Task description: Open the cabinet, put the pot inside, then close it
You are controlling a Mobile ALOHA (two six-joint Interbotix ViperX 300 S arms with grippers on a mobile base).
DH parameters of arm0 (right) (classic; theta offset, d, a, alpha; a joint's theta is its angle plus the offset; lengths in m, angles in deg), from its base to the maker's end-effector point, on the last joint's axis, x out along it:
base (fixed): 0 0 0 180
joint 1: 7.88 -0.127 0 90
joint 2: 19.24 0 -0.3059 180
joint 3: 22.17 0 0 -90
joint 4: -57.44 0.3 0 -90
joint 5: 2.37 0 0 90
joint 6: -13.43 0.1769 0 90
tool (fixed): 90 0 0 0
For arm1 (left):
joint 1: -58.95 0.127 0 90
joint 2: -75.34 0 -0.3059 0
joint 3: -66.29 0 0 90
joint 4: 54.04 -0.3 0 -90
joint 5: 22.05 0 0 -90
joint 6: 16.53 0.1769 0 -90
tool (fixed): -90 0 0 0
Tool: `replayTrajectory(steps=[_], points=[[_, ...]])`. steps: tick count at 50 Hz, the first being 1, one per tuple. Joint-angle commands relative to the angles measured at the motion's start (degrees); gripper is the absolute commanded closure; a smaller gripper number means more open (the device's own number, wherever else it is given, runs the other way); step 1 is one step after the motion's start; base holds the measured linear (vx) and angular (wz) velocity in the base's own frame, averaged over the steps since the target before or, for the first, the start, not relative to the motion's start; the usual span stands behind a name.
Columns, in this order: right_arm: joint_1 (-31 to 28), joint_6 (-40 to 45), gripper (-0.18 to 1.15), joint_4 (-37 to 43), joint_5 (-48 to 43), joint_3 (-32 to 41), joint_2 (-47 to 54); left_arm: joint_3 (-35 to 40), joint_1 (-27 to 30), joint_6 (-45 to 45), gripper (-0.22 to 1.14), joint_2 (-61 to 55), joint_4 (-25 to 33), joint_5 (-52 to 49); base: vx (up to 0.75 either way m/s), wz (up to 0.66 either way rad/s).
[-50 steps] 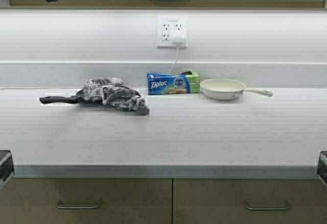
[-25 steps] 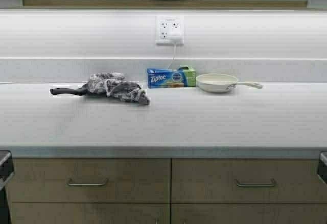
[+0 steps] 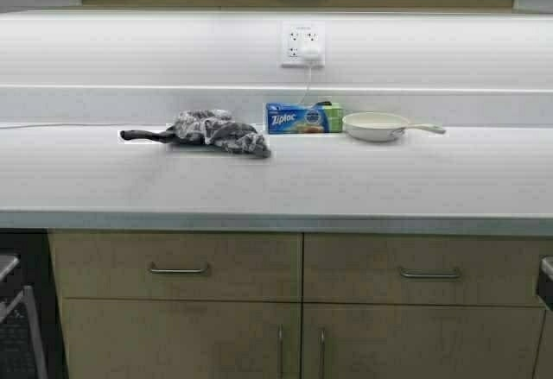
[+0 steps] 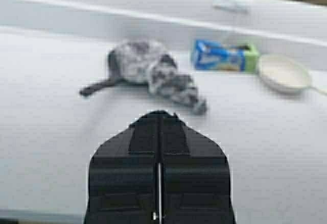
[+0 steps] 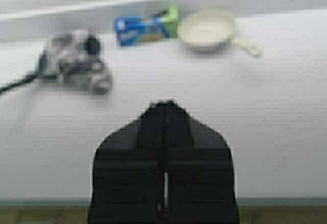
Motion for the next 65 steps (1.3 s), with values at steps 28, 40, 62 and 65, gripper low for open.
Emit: replayTrajectory(steps=[28,40,62,65], points=[[32.17,-4.13,0.91,-0.7,6.94,25.49,3.16,31.03,37.18,1.05,0.88,-1.05,-2.2,-19.42,-0.12,0.01],[37.44,-4.22,0.9,-0.79,10.37,41.04,14.41,44.12,39.29,0.88,0.88,-10.28,-2.2,-23.73,0.0,-0.01],[37.44,-6.59,0.91,0.18,12.74,50.27,26.19,58.1,38.5,0.35,0.88,-24.79,-1.76,-25.66,0.0,0.0],[37.44,-6.59,0.91,0.7,12.74,50.36,27.25,58.54,38.32,0.35,0.88,-25.4,-1.76,-25.66,0.01,-0.01]])
